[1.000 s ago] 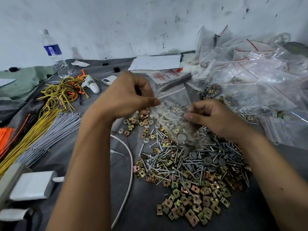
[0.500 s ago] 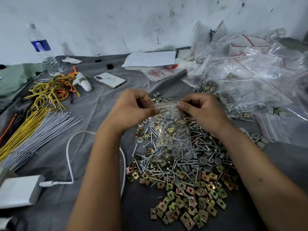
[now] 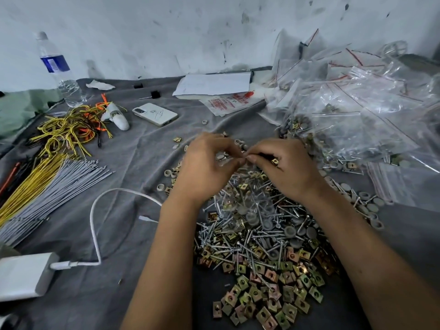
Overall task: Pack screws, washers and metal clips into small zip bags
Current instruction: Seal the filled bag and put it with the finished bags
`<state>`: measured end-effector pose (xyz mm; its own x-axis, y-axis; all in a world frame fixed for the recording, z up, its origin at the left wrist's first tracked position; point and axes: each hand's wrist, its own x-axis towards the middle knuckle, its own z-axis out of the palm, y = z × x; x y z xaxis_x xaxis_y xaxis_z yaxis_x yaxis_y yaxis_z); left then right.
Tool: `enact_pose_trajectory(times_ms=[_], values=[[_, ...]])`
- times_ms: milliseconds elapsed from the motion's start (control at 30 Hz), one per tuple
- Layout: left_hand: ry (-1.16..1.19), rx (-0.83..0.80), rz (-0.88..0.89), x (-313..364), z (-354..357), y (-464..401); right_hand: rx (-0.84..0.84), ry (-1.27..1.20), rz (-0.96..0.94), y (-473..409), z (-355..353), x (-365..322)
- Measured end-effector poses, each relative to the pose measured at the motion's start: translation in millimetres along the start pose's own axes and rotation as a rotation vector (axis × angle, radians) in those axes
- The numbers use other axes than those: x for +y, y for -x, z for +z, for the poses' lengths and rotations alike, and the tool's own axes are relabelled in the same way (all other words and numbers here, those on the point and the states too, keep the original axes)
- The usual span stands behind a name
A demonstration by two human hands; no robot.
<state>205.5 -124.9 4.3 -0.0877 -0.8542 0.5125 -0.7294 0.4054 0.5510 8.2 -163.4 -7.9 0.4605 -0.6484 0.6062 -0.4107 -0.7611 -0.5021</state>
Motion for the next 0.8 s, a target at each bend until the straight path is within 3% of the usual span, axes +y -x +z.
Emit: enact_pose_trajectory(times_ms=[367,567,800], values=[[0.028,0.02,0.103,-1.1,7.0,2.3,0.017,0.04,-0.034,0.9,-0.5,-2.0],[0.124,0.022,-0.092,-12.7,10.9,3.8,0.066,0.043,0.051,3.7,-7.5,1.9],[0.116,0.01,-0.065,-8.6,15.7,4.8,0.029,0.03,0.107,5.3,-5.8,5.9]])
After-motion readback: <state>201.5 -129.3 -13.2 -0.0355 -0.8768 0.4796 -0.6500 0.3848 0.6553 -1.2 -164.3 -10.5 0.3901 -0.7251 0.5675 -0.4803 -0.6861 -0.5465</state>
